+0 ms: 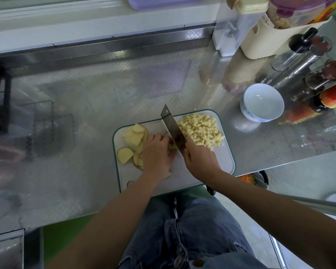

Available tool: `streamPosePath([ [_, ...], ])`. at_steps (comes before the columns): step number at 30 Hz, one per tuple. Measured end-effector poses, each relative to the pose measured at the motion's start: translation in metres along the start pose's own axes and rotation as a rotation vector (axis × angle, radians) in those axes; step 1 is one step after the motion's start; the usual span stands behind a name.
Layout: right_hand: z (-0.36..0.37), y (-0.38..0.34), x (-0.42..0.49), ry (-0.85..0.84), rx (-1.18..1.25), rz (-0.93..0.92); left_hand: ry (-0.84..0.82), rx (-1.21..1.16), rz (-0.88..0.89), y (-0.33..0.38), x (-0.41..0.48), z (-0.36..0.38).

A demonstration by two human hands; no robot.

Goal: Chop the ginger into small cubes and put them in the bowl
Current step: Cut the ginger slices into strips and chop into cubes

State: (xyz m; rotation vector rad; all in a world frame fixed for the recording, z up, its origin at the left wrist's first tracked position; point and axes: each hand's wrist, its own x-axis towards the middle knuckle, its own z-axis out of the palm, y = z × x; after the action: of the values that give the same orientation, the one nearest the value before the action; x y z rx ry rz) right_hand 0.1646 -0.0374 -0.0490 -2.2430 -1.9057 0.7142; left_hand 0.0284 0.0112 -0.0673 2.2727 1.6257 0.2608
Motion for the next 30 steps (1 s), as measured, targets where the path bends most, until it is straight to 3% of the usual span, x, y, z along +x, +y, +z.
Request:
streamPosePath([
  [10, -0.009, -0.002, 0.016, 0.045, 0.080, 0.025, -0.031, -0.032, -0.008, -0.003, 0.000, -0.002],
  [19, -0.007, -0.006, 0.001, 0.013, 0.002, -0.055, 0.004, -0.007, 0.015, -0.007, -0.004, -0.005],
  [30, 0.003, -0.005, 0.004, 0.044, 0.033, 0.011, -0.005, 0.002, -0.008, -0.009, -0.004, -0.002],
])
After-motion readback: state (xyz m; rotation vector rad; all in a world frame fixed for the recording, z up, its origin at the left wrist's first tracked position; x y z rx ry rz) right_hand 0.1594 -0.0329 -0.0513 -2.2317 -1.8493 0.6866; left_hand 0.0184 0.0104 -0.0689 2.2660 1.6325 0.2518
